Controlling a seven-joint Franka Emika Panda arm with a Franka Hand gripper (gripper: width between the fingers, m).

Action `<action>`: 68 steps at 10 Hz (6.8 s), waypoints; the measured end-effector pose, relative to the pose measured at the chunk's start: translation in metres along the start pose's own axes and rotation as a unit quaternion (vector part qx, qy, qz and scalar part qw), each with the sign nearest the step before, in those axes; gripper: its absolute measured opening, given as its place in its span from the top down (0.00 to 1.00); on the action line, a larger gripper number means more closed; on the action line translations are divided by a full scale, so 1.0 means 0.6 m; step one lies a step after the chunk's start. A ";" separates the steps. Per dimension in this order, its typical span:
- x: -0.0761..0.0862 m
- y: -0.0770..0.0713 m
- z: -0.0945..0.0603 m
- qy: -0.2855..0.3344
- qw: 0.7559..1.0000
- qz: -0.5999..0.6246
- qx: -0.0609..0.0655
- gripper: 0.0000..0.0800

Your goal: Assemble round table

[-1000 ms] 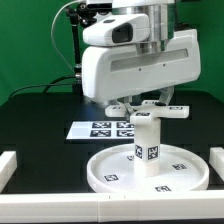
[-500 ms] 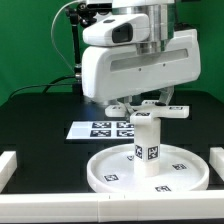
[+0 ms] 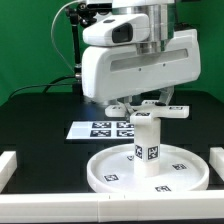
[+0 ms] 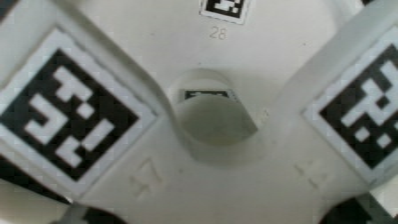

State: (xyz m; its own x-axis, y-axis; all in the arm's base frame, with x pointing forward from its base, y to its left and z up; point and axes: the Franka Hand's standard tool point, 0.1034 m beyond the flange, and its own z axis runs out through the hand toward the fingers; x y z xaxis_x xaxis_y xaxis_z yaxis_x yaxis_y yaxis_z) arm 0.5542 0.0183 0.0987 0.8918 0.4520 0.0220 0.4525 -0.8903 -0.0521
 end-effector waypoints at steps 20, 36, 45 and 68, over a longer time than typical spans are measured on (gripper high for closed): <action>0.016 -0.027 0.005 0.033 0.627 0.775 0.069 0.43; 0.024 -0.056 -0.041 0.007 0.682 0.728 0.074 0.19; 0.033 -0.055 -0.062 0.011 0.952 0.301 0.054 0.19; 0.033 -0.022 -0.044 -0.039 0.857 -0.514 0.004 0.19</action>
Offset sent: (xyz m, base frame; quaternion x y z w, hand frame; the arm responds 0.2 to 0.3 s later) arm -0.0089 -0.0040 -0.0053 0.0068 0.0189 0.2522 0.9675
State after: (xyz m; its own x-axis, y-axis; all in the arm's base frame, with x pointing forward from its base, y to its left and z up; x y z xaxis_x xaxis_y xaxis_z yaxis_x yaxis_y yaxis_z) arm 0.5660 0.0371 0.1263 0.0181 0.9998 -0.0063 0.9984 -0.0184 -0.0529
